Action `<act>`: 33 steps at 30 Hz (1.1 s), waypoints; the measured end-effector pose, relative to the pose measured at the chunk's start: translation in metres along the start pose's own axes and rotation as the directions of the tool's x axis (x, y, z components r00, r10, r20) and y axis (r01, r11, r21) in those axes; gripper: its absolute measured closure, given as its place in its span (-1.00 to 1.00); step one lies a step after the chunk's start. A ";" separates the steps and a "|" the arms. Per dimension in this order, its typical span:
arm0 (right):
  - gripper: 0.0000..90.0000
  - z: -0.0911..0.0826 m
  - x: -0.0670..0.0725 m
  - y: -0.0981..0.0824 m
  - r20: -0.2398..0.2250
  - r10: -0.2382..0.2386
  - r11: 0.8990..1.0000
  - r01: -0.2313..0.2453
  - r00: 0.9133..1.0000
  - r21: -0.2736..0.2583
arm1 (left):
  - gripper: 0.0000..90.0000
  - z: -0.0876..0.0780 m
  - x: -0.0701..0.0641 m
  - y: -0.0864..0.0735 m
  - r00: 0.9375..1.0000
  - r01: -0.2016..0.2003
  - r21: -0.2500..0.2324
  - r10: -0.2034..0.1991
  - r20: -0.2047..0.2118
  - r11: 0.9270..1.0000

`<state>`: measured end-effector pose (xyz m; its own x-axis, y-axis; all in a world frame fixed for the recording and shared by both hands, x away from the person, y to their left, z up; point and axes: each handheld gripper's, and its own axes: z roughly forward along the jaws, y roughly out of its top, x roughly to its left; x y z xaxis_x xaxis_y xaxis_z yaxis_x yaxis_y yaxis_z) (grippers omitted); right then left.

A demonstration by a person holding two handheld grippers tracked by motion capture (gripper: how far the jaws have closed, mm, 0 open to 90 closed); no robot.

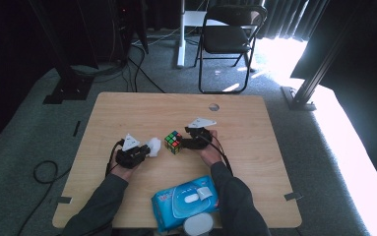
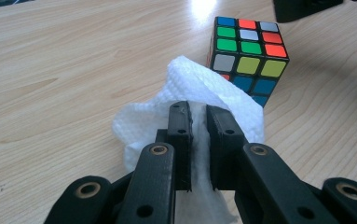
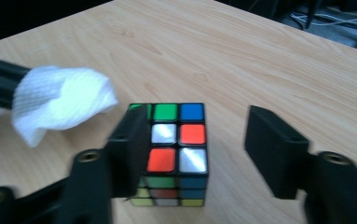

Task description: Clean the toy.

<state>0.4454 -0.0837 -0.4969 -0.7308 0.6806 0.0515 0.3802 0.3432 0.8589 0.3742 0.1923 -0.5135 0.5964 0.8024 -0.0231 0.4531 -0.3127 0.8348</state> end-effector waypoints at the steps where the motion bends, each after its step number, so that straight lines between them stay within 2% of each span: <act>1: 0.07 0.001 -0.001 0.000 0.006 0.004 1.000 -0.004 1.000 0.005 | 0.80 0.000 0.000 0.000 1.000 0.002 0.000 -0.002 0.000 1.000; 5: 0.17 0.007 -0.001 -0.001 0.021 0.011 1.000 -0.011 1.000 0.020 | 0.80 0.000 0.000 -0.001 1.000 0.004 0.002 -0.004 0.000 1.000; 9: 0.11 0.012 0.000 -0.002 0.034 0.018 0.999 -0.019 0.999 0.039 | 0.80 0.000 0.000 -0.001 1.000 0.004 0.001 -0.004 0.001 1.000; 17: 0.14 0.013 -0.002 -0.001 0.063 0.026 0.999 -0.029 0.998 0.041 | 0.80 0.000 0.000 -0.001 1.000 0.006 0.000 -0.006 0.002 1.000; 24: 0.08 0.011 0.000 -0.004 0.043 0.026 0.999 -0.028 0.999 0.037 | 0.80 0.001 0.000 -0.001 1.000 0.003 0.002 -0.003 0.002 1.000; 30: 0.06 0.011 -0.001 -0.005 0.014 0.049 0.998 -0.050 0.999 0.032 | 0.80 0.001 0.000 -0.001 1.000 0.004 0.002 -0.004 0.004 1.000; 33: 0.10 0.013 -0.002 -0.004 0.001 0.079 0.996 -0.079 0.997 0.042 | 0.80 0.001 0.000 -0.001 1.000 0.004 0.002 -0.004 0.004 1.000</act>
<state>0.4528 -0.0786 -0.5070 -0.6979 0.7063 0.1187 0.4601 0.3151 0.8301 0.3742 0.1918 -0.5154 0.5970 0.8018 -0.0284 0.4564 -0.3103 0.8339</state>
